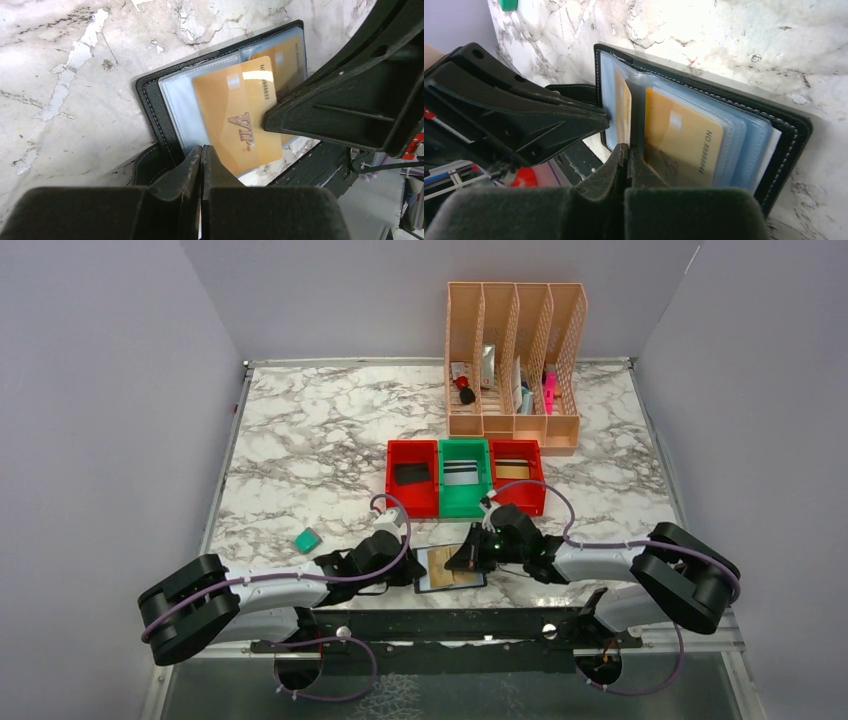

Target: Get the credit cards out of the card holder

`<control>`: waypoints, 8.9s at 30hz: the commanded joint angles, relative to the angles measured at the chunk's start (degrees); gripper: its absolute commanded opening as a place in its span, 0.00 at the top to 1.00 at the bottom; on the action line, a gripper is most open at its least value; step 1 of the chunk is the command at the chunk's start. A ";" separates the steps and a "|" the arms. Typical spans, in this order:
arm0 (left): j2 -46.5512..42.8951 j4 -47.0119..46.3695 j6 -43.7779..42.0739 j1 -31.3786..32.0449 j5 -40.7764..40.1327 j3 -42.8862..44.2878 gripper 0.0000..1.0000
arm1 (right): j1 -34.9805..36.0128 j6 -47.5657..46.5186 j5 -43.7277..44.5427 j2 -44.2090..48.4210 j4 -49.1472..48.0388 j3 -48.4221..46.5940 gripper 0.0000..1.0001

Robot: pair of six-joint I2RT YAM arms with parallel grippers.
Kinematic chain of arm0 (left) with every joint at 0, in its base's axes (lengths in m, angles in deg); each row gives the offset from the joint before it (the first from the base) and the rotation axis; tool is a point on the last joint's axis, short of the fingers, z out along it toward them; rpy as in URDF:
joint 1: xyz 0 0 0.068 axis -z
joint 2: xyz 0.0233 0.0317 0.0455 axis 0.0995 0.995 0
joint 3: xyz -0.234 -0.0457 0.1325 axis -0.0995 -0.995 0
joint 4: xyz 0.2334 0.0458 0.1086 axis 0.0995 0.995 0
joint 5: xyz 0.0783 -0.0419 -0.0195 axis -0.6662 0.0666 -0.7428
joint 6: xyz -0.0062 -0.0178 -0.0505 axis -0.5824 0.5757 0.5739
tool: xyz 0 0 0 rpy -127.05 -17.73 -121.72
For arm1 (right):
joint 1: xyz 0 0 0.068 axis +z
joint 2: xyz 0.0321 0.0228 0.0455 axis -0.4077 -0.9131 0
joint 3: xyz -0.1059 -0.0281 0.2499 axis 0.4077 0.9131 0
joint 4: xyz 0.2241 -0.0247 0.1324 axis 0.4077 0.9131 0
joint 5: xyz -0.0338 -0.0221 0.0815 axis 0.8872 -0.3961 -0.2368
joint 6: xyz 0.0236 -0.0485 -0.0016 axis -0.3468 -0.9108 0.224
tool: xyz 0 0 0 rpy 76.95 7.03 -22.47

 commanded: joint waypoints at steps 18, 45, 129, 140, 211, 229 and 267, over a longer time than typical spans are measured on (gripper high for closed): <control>-9.69 9.64 -5.31 0.52 1.12 4.63 0.59 | -1.23 -1.06 5.01 8.43 6.33 4.37 0.98; 11.48 0.01 -5.18 3.33 5.08 6.35 0.88 | -1.22 6.47 0.84 2.27 -8.15 7.99 0.80; -22.06 44.81 -30.15 -15.19 -16.54 26.87 0.01 | -16.54 -38.95 13.63 -0.86 27.76 -31.70 0.99; -21.49 44.85 -30.68 -15.20 -15.08 27.00 0.01 | -16.49 -71.03 23.05 5.86 14.24 -22.14 0.99; -19.55 44.73 -31.39 -15.19 -12.14 27.15 0.01 | -16.51 -103.76 17.77 -6.79 6.87 -22.00 0.62; -18.19 44.70 -31.48 -15.19 -12.65 27.13 0.01 | -16.51 -37.25 26.36 -6.27 33.14 -30.02 0.81; -17.65 44.91 -31.56 -15.19 -13.28 27.13 0.01 | -16.51 -28.49 34.35 -21.14 21.09 -32.15 0.85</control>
